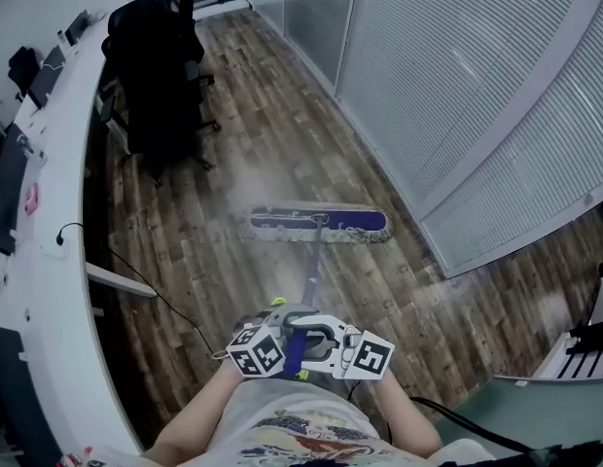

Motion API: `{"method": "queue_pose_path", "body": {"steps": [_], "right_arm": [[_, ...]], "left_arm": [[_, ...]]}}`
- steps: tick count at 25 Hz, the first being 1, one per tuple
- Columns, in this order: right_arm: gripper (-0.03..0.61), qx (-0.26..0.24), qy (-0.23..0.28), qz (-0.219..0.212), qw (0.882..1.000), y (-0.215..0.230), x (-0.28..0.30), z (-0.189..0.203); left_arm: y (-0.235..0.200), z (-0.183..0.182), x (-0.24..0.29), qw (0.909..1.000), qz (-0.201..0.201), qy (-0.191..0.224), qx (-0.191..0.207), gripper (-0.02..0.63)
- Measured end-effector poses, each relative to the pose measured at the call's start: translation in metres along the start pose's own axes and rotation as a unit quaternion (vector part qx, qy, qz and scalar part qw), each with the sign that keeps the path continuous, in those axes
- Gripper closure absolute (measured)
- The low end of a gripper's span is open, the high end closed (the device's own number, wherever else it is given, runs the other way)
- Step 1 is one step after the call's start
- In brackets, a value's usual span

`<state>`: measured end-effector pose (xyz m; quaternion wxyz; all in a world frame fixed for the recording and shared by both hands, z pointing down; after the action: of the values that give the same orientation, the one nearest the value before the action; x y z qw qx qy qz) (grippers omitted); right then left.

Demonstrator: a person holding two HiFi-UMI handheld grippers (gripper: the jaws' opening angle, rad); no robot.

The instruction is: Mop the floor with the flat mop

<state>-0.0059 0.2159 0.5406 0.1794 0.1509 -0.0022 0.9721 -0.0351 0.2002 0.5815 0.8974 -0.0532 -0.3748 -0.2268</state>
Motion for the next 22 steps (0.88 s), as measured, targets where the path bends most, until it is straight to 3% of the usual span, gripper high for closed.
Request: {"method": "queue_pose_path", "body": {"steps": [7, 17, 22], "right_arm": [[0.321, 0.000, -0.013, -0.011, 1.000, 0.092, 0.011, -0.004], [0.322, 0.028, 0.035, 0.013, 0.999, 0.230, 0.033, -0.036], [0.321, 0.029, -0.001, 0.014, 0.999, 0.280, 0.028, -0.020]], "left_arm": [[-0.091, 0.009, 0.008, 0.9999, -0.008, 0.009, -0.008, 0.397], [-0.232, 0.020, -0.001, 0.9999, -0.001, 0.016, 0.003, 0.397], [-0.281, 0.018, 0.018, 0.9998, 0.007, 0.010, 0.012, 0.397]]}}
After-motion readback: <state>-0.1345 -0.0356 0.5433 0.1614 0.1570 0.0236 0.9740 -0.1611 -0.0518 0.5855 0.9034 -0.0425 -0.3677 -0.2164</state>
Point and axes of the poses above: the fingertips, and each gripper's own axes: x forward along the fingers, y to its right, z out of its underside, the point moved 6 cm from there along -x, backward along the fingers, and after that the axes turned 13 degrees about -y, right-handed, at the moved point
